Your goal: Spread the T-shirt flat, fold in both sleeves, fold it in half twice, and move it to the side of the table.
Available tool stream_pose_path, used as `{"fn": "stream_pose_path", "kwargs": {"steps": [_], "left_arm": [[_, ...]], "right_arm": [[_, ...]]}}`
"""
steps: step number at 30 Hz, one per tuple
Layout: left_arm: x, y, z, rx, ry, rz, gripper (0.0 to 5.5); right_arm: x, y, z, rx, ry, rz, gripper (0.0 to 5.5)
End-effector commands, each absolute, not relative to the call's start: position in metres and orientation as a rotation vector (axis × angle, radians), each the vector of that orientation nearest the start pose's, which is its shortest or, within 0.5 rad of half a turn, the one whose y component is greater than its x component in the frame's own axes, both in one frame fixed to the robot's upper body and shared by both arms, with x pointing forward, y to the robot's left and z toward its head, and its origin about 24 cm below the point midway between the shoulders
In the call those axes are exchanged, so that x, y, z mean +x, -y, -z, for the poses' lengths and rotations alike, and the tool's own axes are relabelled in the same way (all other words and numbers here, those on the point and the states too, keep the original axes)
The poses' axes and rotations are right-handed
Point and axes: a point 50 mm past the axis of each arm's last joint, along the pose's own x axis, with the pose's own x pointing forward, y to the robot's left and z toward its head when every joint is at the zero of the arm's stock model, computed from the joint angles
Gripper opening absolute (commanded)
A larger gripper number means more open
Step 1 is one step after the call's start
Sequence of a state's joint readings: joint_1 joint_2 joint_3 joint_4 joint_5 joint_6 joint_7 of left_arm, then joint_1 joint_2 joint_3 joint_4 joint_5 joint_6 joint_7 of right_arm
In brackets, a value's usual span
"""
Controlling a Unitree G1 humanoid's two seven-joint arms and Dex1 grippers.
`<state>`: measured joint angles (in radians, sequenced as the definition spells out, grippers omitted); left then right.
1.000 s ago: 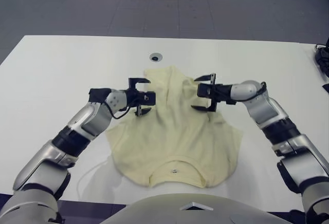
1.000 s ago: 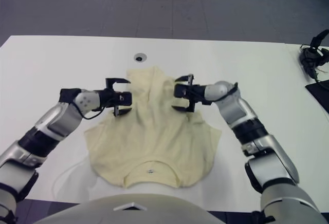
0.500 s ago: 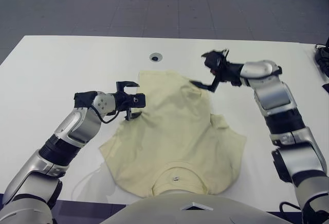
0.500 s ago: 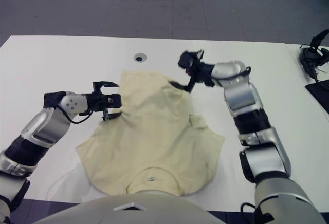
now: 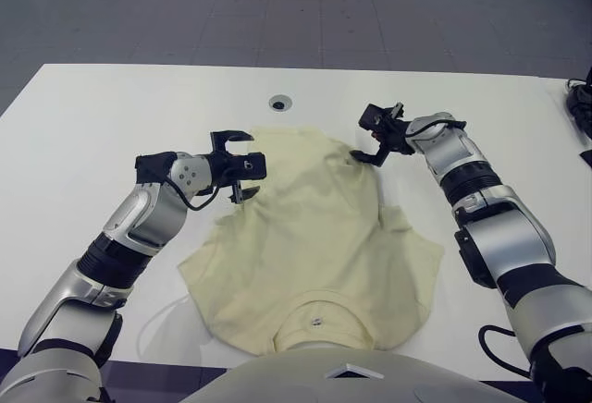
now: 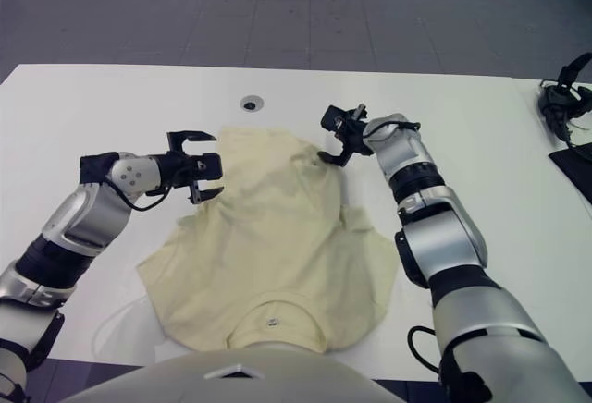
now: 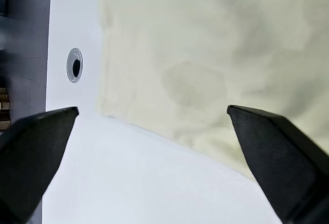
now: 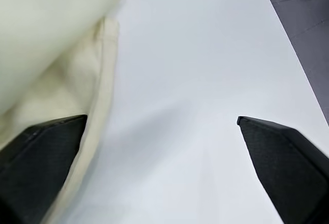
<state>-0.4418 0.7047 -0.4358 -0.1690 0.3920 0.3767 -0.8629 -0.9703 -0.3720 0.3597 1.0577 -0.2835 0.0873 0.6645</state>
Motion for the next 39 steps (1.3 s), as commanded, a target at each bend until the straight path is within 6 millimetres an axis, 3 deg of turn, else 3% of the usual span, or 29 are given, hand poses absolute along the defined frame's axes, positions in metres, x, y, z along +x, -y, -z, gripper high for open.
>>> {"fn": "stream_pose_path", "kwargs": {"steps": [1, 8, 13, 17, 22, 25, 30, 34, 39], "left_arm": [[0.288, -0.152, -0.115, 1.182, -0.306, 0.884, 5.38], [0.296, -0.157, -0.102, 1.147, -0.348, 0.827, 5.38], [0.330, -0.171, -0.096, 1.179, -0.396, 0.693, 5.38], [0.343, -0.174, -0.106, 1.176, -0.386, 0.656, 5.38], [0.336, -0.158, -0.129, 1.138, -0.313, 0.704, 5.38], [0.335, -0.141, -0.137, 1.116, -0.262, 0.750, 5.38], [0.335, -0.125, -0.141, 1.129, -0.224, 0.787, 5.38], [0.331, -0.124, -0.141, 1.128, -0.219, 0.793, 5.38], [0.328, -0.124, -0.139, 1.114, -0.225, 0.783, 5.38]], "right_arm": [[0.395, 0.181, -0.096, -0.965, -0.523, -0.598, 5.40], [0.399, 0.207, -0.105, -1.076, -0.552, -0.477, 5.40], [0.402, 0.211, -0.114, -1.052, -0.535, -0.422, 5.40], [0.407, 0.203, -0.127, -0.918, -0.486, -0.419, 5.40], [0.413, 0.197, -0.144, -0.740, -0.423, -0.400, 5.40], [0.411, 0.198, -0.136, -0.738, -0.425, -0.378, 5.40], [0.401, 0.189, -0.102, -0.796, -0.496, -0.477, 5.40], [0.388, 0.185, -0.079, -0.852, -0.574, -0.647, 5.40], [0.370, 0.182, -0.070, -0.872, -0.665, -0.989, 5.40]]}}
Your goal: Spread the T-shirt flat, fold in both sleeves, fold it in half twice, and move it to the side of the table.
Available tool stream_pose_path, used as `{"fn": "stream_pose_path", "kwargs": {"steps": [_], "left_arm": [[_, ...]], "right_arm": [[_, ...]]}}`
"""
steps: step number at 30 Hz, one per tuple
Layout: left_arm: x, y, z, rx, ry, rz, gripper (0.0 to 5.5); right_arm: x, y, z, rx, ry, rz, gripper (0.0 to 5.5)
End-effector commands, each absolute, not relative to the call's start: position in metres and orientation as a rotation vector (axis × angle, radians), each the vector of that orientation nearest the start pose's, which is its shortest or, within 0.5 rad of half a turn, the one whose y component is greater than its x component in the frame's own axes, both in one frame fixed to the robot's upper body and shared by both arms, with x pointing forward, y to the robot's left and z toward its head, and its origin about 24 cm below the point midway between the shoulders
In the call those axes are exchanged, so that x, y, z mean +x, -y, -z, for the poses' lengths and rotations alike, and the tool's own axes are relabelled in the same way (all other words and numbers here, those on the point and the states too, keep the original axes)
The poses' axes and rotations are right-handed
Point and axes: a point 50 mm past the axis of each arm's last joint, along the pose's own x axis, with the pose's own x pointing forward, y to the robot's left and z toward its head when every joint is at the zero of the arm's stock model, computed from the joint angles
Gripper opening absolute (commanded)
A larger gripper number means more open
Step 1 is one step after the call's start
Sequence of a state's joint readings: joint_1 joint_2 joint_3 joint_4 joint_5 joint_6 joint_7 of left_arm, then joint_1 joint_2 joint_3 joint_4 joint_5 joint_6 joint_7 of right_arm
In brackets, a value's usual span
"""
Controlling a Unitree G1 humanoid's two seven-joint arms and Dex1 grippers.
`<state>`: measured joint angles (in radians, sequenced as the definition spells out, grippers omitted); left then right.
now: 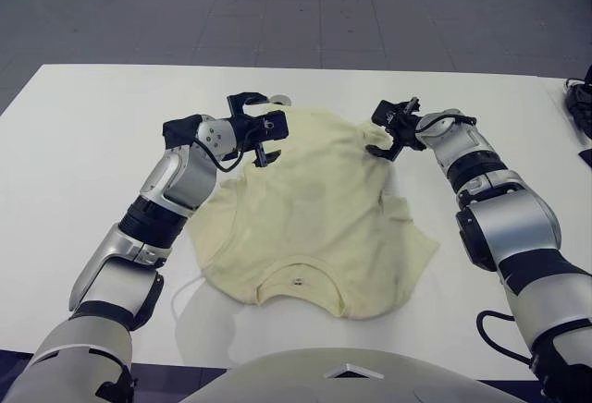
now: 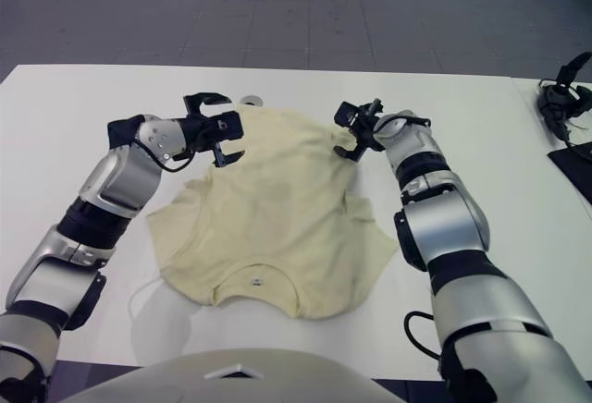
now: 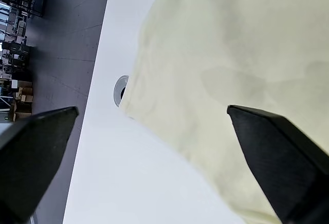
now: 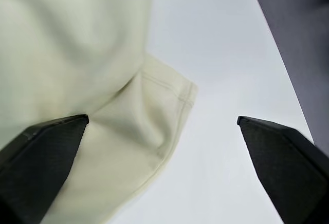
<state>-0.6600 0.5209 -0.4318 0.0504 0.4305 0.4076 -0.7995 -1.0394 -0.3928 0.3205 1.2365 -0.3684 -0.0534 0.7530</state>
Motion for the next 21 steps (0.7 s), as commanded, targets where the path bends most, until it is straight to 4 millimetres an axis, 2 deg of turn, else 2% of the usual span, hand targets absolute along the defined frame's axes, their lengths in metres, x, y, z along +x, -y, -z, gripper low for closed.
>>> {"fn": "stream_pose_path", "kwargs": {"steps": [1, 3, 7, 10, 17, 21], "left_arm": [[0.328, -0.122, -0.139, 1.110, -0.223, 0.784, 5.38], [0.326, -0.121, -0.138, 1.106, -0.224, 0.786, 5.38], [0.322, -0.120, -0.133, 1.101, -0.234, 0.799, 5.38], [0.319, -0.119, -0.129, 1.100, -0.244, 0.809, 5.38], [0.317, -0.116, -0.126, 1.110, -0.246, 0.833, 5.38], [0.316, -0.115, -0.124, 1.113, -0.248, 0.842, 5.38]], "right_arm": [[0.367, 0.181, -0.071, -0.865, -0.675, -1.040, 5.40], [0.365, 0.180, -0.077, -0.854, -0.660, -1.073, 5.40], [0.383, 0.186, -0.109, -0.835, -0.535, -0.878, 5.40], [0.394, 0.192, -0.126, -0.817, -0.486, -0.747, 5.40], [0.403, 0.197, -0.128, -0.771, -0.463, -0.562, 5.40], [0.402, 0.191, -0.114, -0.755, -0.487, -0.550, 5.40]]}}
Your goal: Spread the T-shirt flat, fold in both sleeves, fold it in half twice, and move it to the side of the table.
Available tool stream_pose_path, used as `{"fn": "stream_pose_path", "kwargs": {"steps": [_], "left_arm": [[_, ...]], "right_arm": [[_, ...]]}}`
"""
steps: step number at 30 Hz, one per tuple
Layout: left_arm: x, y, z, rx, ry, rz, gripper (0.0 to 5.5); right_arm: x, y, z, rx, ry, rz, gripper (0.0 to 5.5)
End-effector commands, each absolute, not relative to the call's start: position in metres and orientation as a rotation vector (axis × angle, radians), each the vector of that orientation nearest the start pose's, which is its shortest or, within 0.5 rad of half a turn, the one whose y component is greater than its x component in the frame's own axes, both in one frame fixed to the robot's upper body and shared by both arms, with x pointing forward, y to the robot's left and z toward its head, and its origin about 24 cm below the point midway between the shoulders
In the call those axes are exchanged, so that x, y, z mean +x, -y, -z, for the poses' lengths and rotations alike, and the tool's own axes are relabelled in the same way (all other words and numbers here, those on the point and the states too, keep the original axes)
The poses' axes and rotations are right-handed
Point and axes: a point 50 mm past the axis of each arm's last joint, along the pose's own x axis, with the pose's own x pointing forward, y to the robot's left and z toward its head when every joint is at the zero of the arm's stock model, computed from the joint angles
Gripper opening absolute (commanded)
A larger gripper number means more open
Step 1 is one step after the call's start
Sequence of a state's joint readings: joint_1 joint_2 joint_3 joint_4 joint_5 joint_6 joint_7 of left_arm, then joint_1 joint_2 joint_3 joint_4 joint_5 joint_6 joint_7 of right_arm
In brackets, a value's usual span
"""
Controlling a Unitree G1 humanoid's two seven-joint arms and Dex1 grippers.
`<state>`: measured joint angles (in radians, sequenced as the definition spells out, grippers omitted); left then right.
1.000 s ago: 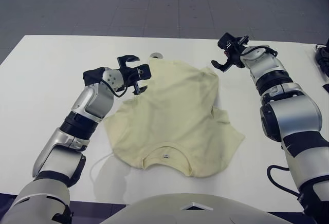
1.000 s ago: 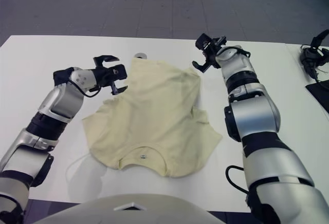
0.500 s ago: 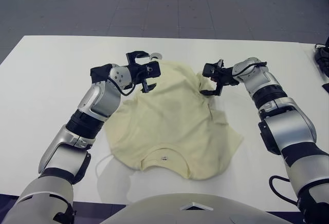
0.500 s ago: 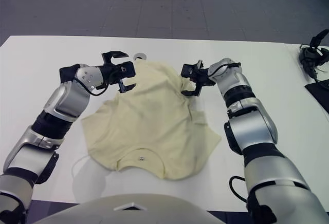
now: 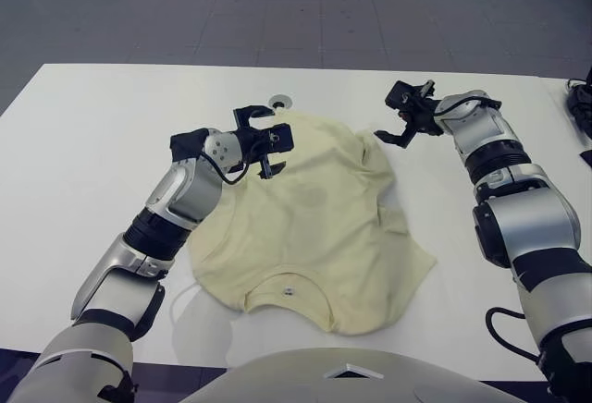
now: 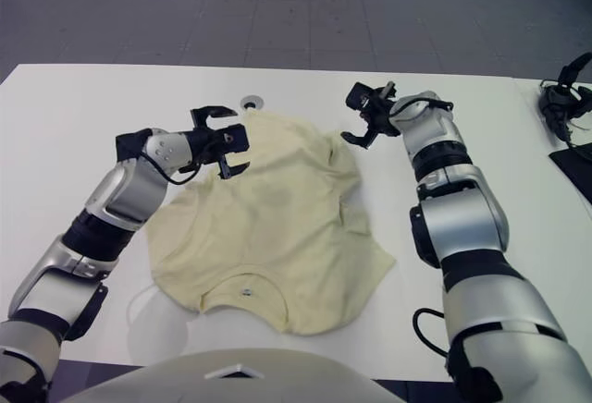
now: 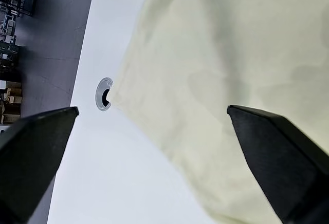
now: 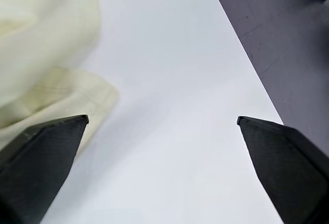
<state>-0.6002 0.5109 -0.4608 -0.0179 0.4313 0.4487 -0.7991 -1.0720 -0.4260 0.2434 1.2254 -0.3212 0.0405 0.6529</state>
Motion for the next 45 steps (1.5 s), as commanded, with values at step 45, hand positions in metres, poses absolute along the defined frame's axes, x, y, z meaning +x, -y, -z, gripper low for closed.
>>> {"fn": "stream_pose_path", "kwargs": {"steps": [45], "left_arm": [[0.194, -0.274, -0.091, -0.052, -0.693, 0.394, 5.38]], "right_arm": [[0.286, 0.189, -0.186, 0.023, 0.028, -0.429, 5.40]]}}
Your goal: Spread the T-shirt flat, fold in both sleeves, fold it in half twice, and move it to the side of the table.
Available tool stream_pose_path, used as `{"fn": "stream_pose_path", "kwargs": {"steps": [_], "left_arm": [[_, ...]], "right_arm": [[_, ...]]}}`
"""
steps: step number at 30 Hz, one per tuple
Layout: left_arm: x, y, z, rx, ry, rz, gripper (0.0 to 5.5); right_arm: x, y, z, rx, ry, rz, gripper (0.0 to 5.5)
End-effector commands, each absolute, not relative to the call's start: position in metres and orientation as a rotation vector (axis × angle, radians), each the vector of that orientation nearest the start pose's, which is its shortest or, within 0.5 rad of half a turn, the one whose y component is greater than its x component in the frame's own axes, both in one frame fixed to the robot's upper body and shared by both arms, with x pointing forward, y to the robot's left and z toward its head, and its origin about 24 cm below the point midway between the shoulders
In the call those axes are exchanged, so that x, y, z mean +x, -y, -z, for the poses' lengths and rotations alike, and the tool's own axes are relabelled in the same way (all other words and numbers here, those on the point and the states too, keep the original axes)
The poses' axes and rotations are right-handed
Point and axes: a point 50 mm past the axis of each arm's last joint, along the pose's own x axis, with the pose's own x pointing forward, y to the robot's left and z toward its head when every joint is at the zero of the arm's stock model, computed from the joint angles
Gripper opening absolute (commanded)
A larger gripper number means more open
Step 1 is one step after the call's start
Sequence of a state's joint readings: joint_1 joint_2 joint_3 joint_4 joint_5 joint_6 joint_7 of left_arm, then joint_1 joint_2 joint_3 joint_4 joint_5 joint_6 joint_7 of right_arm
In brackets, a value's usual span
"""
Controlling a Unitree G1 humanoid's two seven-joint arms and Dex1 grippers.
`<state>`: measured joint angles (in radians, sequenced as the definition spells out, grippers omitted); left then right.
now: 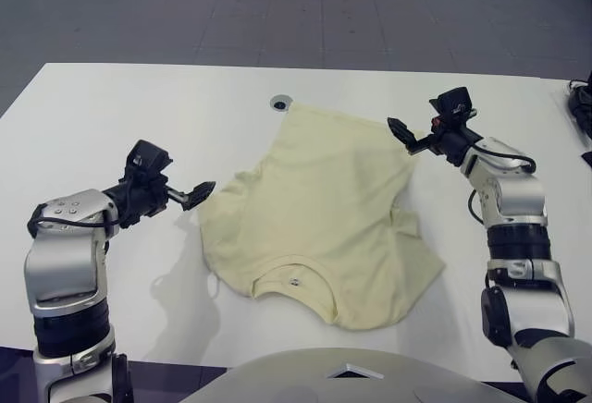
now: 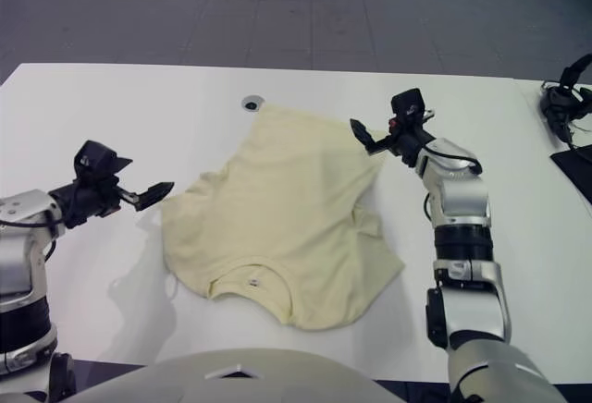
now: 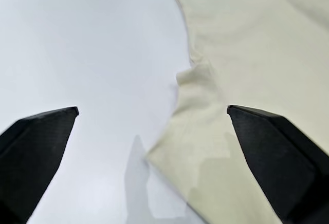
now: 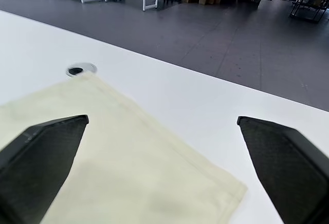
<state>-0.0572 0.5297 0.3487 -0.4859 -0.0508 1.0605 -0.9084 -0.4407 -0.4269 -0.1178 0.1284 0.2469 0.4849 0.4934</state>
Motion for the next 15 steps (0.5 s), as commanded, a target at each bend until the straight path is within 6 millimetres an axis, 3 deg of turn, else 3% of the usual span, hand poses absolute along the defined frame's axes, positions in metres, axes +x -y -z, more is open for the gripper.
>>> {"fn": "stream_pose_path", "kwargs": {"steps": [1, 9, 15], "left_arm": [[0.195, -0.275, -0.086, -0.069, -0.707, 0.394, 5.18], [0.197, -0.272, -0.063, -0.130, -0.759, 0.436, 3.68], [0.211, -0.270, -0.053, -0.127, -0.756, 0.438, 2.52]], "right_arm": [[0.286, 0.188, -0.187, 0.024, 0.029, -0.430, 5.40], [0.281, 0.182, -0.196, 0.036, 0.000, -0.423, 5.40], [0.284, 0.181, -0.197, 0.040, -0.006, -0.416, 5.40]]}}
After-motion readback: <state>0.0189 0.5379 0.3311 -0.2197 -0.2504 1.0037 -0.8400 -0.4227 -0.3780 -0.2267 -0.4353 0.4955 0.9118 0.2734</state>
